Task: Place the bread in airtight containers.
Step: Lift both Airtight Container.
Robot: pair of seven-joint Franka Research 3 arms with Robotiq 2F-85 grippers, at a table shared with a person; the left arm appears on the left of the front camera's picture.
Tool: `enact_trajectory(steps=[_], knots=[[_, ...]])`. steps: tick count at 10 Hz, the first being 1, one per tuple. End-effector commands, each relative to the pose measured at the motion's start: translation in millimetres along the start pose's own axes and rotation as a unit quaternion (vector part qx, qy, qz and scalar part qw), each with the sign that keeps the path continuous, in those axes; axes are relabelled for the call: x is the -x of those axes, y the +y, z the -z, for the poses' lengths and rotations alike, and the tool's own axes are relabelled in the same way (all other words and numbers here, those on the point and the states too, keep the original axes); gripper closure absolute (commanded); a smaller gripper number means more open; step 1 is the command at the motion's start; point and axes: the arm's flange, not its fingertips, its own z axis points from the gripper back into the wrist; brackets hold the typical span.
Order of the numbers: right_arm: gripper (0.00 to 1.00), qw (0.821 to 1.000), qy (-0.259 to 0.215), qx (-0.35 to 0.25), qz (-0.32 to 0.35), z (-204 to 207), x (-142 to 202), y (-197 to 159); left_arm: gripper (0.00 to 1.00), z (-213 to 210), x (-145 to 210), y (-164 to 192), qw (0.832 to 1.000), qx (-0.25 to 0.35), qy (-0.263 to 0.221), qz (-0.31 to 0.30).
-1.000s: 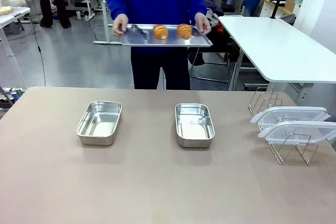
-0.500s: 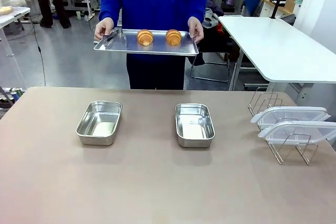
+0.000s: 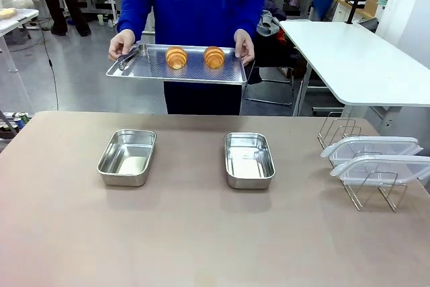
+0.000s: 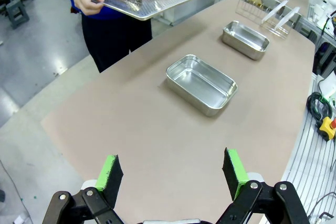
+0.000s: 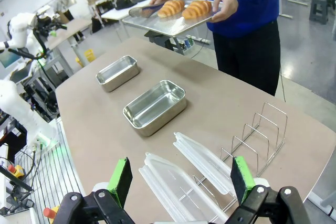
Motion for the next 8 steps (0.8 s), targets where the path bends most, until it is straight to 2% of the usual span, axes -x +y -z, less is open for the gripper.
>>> enact_trajectory(steps=[1,7,8], knots=[[0.00,1.000,-0.013,-0.001,-0.013,0.5,-3.1,-4.0,0.00,-0.7,-1.6,1.7,1.000,0.001,-0.014,0.008],[0.00,1.000,-0.013,-0.001,-0.013,0.5,-3.1,-4.0,0.00,-0.7,-1.6,1.7,1.000,0.001,-0.014,0.008],[0.00,1.000,0.000,0.000,0.000,0.0,0.0,0.0,0.00,0.0,0.2,0.1,1.000,0.000,0.000,0.001]])
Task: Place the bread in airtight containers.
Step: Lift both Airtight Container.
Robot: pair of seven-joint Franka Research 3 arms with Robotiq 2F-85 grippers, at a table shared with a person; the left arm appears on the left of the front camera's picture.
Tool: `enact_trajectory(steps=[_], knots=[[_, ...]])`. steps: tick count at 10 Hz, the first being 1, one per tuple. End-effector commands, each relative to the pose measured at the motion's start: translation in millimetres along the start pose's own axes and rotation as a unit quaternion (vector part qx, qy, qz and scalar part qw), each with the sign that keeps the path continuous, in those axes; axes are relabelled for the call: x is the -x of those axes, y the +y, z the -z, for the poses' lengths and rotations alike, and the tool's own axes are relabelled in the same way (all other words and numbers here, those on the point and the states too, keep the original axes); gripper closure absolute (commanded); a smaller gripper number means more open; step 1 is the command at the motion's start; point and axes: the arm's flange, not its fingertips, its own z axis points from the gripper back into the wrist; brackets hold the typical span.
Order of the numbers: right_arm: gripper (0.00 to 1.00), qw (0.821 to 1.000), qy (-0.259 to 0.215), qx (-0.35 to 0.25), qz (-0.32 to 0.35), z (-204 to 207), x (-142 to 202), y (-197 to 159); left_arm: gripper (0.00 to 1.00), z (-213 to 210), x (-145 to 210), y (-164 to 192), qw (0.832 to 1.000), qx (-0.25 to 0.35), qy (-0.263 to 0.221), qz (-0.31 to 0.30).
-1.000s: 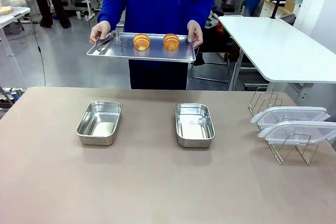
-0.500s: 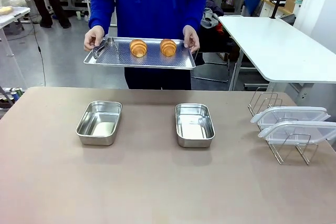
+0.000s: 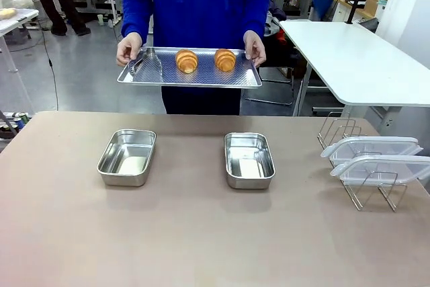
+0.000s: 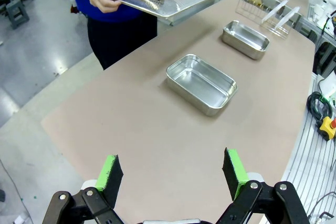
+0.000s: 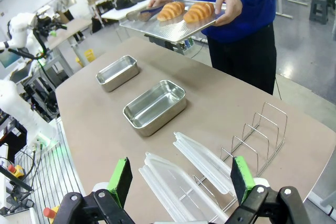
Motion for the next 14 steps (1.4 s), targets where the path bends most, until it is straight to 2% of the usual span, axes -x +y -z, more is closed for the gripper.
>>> enact_trajectory(steps=[1,2,3,6,7,8,9,11,12,13,14], knots=[[0.00,1.000,0.023,-0.004,0.016,15,-22,5,0.00,16,-23,3,0.999,-0.004,0.041,-0.003],[0.00,0.999,0.042,-0.001,0.020,33,-51,13,0.00,32,-48,7,0.997,0.000,0.077,-0.024],[0.00,0.998,0.056,0.004,0.028,56,-80,24,0.00,45,-74,11,0.992,-0.025,0.112,-0.050],[0.00,0.986,0.147,0.066,0.049,135,-157,74,0.00,105,-160,20,0.964,-0.081,0.202,-0.150],[0.00,0.971,0.198,0.096,0.093,161,-176,91,0.00,131,-179,21,0.949,-0.118,0.229,-0.184],[0.00,0.947,0.267,0.138,0.116,192,-187,106,0.00,156,-192,18,0.915,-0.189,0.257,-0.247],[0.00,0.928,0.303,0.170,0.137,217,-191,110,0.00,175,-199,20,0.892,-0.225,0.268,-0.287],[0.00,0.895,0.345,0.226,0.167,259,-177,104,0.00,207,-197,27,0.856,-0.296,0.271,-0.325],[0.00,0.894,0.344,0.220,0.186,271,-165,102,0.00,226,-191,28,0.855,-0.296,0.275,-0.326],[0.00,0.912,0.315,0.230,0.128,248,-166,112,0.00,198,-187,29,0.880,-0.268,0.265,-0.287],[0.00,0.912,0.315,0.230,0.128,248,-166,112,0.00,198,-187,29,0.880,-0.268,0.265,-0.287]])
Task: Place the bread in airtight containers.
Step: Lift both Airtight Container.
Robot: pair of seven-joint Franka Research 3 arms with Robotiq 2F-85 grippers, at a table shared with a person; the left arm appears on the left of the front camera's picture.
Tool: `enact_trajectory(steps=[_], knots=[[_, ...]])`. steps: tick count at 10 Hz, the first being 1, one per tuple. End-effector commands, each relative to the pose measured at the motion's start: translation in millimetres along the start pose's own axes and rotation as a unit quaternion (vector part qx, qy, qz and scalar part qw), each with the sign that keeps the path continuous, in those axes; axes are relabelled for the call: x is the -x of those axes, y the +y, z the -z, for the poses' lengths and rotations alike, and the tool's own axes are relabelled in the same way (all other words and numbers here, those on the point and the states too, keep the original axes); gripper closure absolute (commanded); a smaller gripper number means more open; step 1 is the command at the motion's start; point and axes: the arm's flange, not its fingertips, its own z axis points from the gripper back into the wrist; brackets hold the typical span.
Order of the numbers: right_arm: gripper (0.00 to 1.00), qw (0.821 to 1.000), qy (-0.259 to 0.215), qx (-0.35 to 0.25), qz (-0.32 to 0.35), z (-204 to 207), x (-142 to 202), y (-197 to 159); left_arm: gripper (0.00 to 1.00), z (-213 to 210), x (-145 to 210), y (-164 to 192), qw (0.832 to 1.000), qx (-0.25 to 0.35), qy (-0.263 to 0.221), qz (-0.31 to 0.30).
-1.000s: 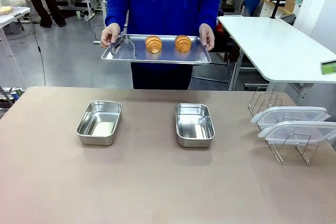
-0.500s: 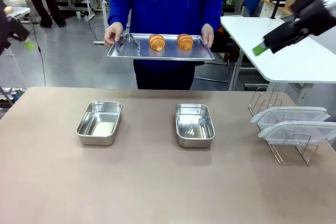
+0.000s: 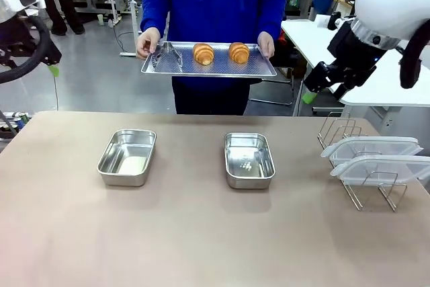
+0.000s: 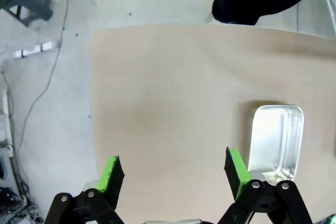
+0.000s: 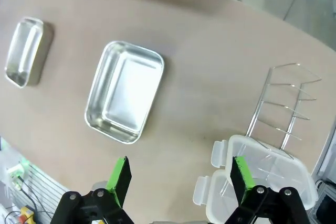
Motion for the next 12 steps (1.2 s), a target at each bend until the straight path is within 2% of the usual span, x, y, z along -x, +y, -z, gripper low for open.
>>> enact_trajectory(steps=[1,3,5,9,10,12], knots=[[0.00,1.000,-0.025,0.000,-0.019,-19,5,0,0.00,-13,3,9,1.000,0.017,-0.011,0.023],[0.00,1.000,-0.011,-0.002,-0.003,-12,1,1,0.00,-6,0,2,1.000,0.001,-0.005,0.009],[0.00,0.998,0.006,0.050,0.044,27,-6,40,0.00,26,13,-22,0.998,0.050,-0.011,0.026],[0.00,0.993,0.034,0.049,0.107,84,-5,82,0.00,70,35,-79,0.995,0.087,-0.009,0.039],[0.00,0.993,0.036,0.038,0.106,95,-1,87,0.00,81,40,-91,0.997,0.063,-0.011,0.034],[0.00,0.991,0.027,0.050,0.117,113,7,92,0.00,106,49,-106,0.996,0.072,0.009,0.050]])
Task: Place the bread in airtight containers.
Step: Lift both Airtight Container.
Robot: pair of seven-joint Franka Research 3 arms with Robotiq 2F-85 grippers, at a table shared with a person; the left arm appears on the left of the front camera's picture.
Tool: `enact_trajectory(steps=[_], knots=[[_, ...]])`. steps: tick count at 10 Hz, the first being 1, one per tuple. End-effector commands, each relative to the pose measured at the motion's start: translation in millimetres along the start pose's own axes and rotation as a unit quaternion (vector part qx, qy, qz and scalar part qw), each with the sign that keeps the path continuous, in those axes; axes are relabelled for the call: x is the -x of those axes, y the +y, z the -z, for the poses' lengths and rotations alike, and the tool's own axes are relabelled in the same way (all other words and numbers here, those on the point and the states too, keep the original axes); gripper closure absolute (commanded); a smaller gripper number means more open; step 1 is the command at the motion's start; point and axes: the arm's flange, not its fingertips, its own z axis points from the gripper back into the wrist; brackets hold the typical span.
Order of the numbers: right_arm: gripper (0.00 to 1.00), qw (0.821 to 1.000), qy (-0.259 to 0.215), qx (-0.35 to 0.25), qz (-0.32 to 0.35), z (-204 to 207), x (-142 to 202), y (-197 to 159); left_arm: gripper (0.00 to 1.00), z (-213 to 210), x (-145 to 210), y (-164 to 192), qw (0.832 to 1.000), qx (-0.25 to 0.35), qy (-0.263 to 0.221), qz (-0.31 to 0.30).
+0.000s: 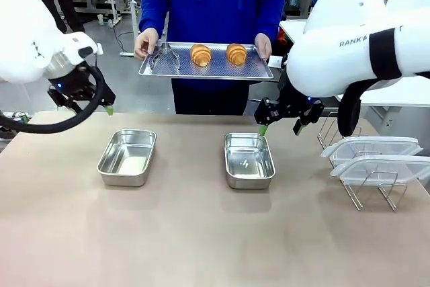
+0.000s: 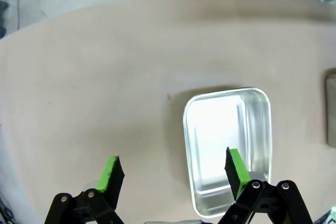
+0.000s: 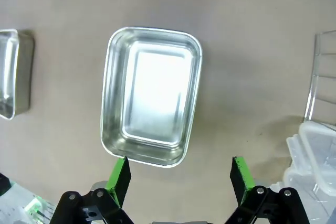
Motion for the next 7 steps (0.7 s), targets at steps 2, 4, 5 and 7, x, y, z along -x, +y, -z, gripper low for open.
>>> enact_trajectory(steps=[2,4,5,7], knots=[[0.00,1.000,0.006,0.006,0.021,31,5,4,0.00,29,3,-4,0.999,-0.001,0.033,0.004],[0.00,0.999,0.020,0.008,0.038,54,11,-1,0.00,50,12,-7,0.998,0.008,0.070,0.001],[0.00,0.999,0.027,0.005,0.044,62,12,-3,0.00,58,17,-8,0.997,0.008,0.083,-0.003],[0.00,0.998,0.030,0.009,0.052,72,12,-5,0.00,69,24,-10,0.995,0.005,0.095,-0.011]])
